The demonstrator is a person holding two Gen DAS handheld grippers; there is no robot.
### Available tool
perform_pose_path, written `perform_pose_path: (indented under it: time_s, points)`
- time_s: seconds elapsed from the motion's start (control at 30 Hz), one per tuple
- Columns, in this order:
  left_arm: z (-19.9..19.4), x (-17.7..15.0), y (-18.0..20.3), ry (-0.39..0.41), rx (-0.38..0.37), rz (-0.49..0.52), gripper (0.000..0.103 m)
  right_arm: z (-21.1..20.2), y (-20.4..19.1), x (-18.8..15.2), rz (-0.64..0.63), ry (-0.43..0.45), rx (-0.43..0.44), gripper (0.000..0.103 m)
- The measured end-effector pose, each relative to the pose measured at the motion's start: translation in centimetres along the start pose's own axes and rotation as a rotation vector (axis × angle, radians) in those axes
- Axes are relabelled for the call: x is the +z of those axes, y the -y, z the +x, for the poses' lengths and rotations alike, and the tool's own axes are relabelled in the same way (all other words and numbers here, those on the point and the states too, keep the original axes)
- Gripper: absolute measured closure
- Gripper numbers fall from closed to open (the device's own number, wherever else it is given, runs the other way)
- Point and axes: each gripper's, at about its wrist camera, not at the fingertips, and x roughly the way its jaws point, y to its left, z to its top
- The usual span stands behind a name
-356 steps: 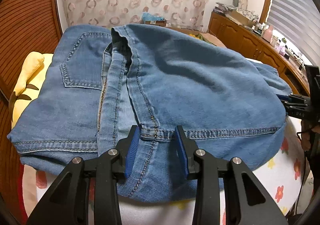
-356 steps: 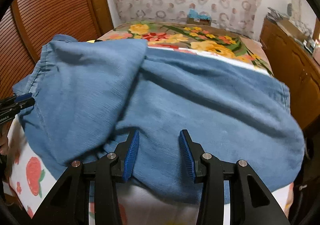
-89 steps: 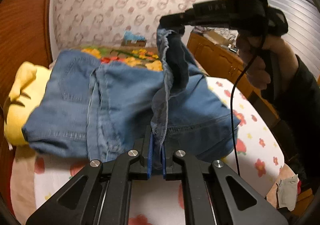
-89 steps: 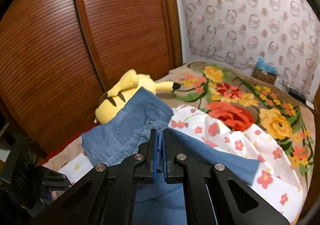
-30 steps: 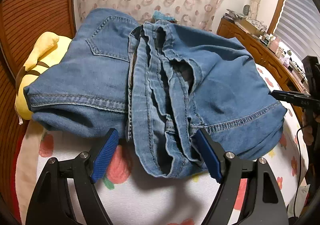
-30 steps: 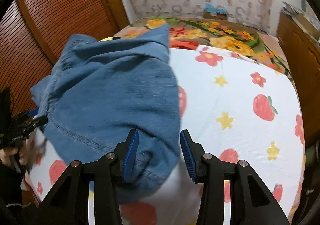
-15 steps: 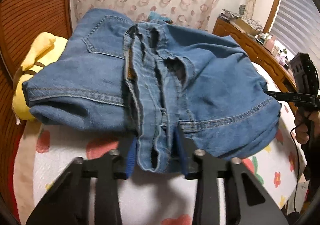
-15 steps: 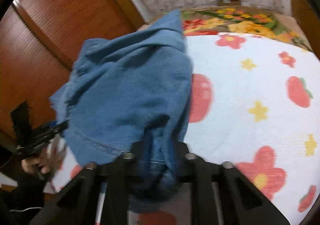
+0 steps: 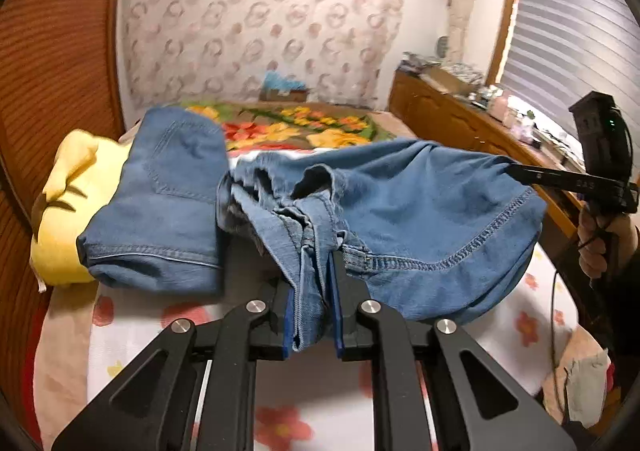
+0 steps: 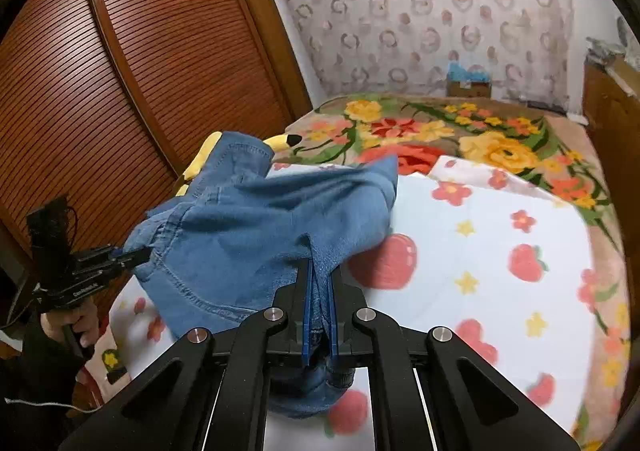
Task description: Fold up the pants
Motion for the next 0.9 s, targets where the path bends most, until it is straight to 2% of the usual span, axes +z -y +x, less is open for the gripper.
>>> perform_pose_path:
  time_s: [0.17,0.27,0.43,0.5,0.53,0.6,0.7,0.73,0.77,0.8,0.83,0.9]
  points:
    - [-1.9,-1.7,2.0,-0.016,-0.059,0.027,0.087,-3.7,-0.6,-3.2,0.001,-0.024,-0.027,0.097]
    - [-2.4,-3.1,2.2,-0.031,-0.067,0.021,0.087,-5.4,-0.9,-6.1,0.011,-0.048,-0.031,0.097]
    - [-1.1,-5.4,1.7,-0.105,-0.046,0.012,0.086,-5.5,-0.7,-9.7,0.054,-0.122,-0.055,0.096]
    - [-0.6,-5.7,1.3,-0.129,-0.037,0.010,0.086,-4.8,-0.5,-10.6,0.055,-0.149,-0.084,0.090]
    - [-0.5,-5.7,1.4,-0.134,-0.037,0.010,0.083,-4.6,-0.2,-10.8,0.058,-0.152,-0.110,0.088]
    - [-0.6,-5.4,1.4,-0.125,-0.026,0.013,0.075,-4.7,0.2,-10.5,0.068,-0.140,-0.122,0.077]
    - [-1.3,-4.6,1.4,-0.091,-0.004,0.014,0.069,-5.8,0.4,-10.0,0.080,-0.095,-0.130,0.075]
    - [-1.5,-4.4,1.4,-0.080,0.002,0.012,0.053,-6.0,0.8,-9.8,0.085,-0.085,-0.134,0.075]
    - [-1.8,-4.0,1.4,-0.059,0.004,0.008,0.050,-6.3,1.1,-9.7,0.087,-0.076,-0.135,0.075]
    - [-1.9,-3.5,1.4,-0.043,-0.001,0.003,0.039,-6.4,1.5,-9.5,0.085,-0.068,-0.139,0.075]
    - [-1.8,-3.1,1.3,-0.039,-0.003,-0.001,0.021,-6.4,1.6,-9.3,0.085,-0.063,-0.142,0.075]
    - [-1.3,-2.0,1.8,-0.015,-0.005,0.000,0.020,-5.9,2.1,-8.9,0.089,-0.054,-0.142,0.075]
